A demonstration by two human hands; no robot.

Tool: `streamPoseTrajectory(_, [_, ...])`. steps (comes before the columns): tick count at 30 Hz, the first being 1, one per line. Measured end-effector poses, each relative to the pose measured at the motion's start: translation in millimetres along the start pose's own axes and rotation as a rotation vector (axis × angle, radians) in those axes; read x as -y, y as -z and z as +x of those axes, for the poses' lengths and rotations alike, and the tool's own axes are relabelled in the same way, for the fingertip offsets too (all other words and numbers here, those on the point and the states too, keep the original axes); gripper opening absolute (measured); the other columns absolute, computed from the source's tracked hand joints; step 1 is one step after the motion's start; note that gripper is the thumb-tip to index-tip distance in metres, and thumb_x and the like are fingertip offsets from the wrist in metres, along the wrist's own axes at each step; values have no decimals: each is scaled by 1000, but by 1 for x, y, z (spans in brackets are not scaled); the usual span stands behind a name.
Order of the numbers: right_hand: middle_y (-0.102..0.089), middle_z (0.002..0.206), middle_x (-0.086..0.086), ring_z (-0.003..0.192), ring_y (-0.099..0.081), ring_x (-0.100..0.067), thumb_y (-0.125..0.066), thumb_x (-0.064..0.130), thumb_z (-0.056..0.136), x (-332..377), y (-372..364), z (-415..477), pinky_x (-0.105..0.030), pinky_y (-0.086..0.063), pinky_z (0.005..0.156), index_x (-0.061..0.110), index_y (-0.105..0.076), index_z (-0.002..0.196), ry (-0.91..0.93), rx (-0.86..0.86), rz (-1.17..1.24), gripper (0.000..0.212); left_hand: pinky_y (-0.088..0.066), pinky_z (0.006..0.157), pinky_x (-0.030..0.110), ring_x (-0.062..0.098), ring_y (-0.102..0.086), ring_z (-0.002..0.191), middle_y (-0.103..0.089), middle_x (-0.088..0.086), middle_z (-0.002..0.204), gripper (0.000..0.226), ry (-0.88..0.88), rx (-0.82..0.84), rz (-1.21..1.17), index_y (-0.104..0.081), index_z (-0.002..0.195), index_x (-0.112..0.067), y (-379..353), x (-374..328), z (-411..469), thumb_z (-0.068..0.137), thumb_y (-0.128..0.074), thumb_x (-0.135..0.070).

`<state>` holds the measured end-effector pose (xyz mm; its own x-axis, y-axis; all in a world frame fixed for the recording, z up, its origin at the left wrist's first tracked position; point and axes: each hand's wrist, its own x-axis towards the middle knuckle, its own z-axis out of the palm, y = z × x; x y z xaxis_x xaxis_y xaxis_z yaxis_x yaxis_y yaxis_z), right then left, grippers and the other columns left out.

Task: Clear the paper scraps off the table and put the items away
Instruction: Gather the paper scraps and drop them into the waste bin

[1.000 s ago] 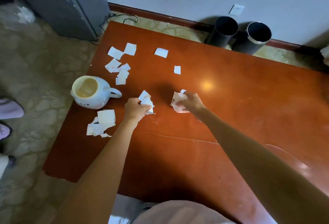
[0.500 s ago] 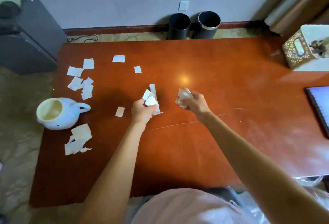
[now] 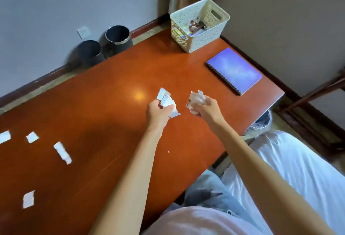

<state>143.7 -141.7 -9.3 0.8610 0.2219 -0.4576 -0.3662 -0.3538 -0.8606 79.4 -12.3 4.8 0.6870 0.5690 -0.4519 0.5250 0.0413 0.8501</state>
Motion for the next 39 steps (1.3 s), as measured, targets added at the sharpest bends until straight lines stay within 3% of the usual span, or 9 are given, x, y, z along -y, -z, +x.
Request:
streamPoseTrajectory(7, [-55,63,0,59,-48,-14,-54,-1,78,-1,165,66,-29,-40,59,13,-55,69,25,-243,104,17,-42,43,12,19,-53,66,-57,1,75,12,-100,213,53,-60,95,-9,-176,-75,27,84,-64,-8])
streamPoseTrajectory(10, [-51,63,1,62,-47,-15,-52,-3,79,-6,243,104,-29,-38,59,19,-49,64,15,-337,112,27,-44,57,26,24,-52,68,-54,-1,66,10,-130,276,102,-57,81,-11,-267,-105,43,82,-64,-5])
streamPoseTrajectory(13, [-57,71,-3,69,-52,-20,-52,1,80,-16,316,143,-32,-44,63,20,-54,68,-18,-420,127,22,-47,69,35,25,-53,75,-58,7,77,12,-137,346,162,-65,93,-6,-355,-126,56,81,-65,-8])
streamPoseTrajectory(16, [-57,65,0,58,-53,-14,-50,-3,83,-30,374,177,-16,-47,50,20,-55,69,-66,-458,180,27,-45,70,33,24,-52,76,-60,10,83,24,-137,410,244,-66,103,-3,-433,-135,71,80,-65,-11])
streamPoseTrajectory(19, [-58,69,-4,63,-54,-20,-50,-2,82,-57,418,214,-27,-46,57,15,-56,73,-143,-486,153,21,-55,79,41,27,-57,79,-64,17,86,18,-114,434,324,-66,98,-4,-501,-135,88,80,-65,-9])
streamPoseTrajectory(23, [-61,84,-10,79,-57,-25,-48,0,81,-107,460,260,-38,-50,72,10,-58,86,-273,-499,79,15,-46,69,29,26,-54,81,-62,15,92,19,-54,500,454,-63,102,0,-577,-114,112,84,-59,-6])
streamPoseTrajectory(29, [-61,84,-12,66,-60,-22,-43,1,84,-203,490,321,-29,-46,57,2,-60,96,-491,-453,69,20,-37,55,26,25,-47,81,-52,11,94,5,48,565,688,-54,86,-6,-667,-54,161,86,-54,-1])
streamPoseTrajectory(37, [-61,88,-13,53,-56,-13,-46,2,89,-352,488,403,-33,-52,61,-6,-58,107,-682,-384,125,23,-50,58,31,30,-58,85,-61,20,110,29,212,579,762,-57,116,6,-761,67,240,87,-53,4])
streamPoseTrajectory(39, [-60,90,-15,53,-55,-12,-46,2,91,-384,482,419,-28,-49,57,-6,-57,107,-711,-368,154,21,-54,73,34,34,-64,96,-60,21,116,31,237,569,794,-55,119,5,-777,97,254,88,-52,4])
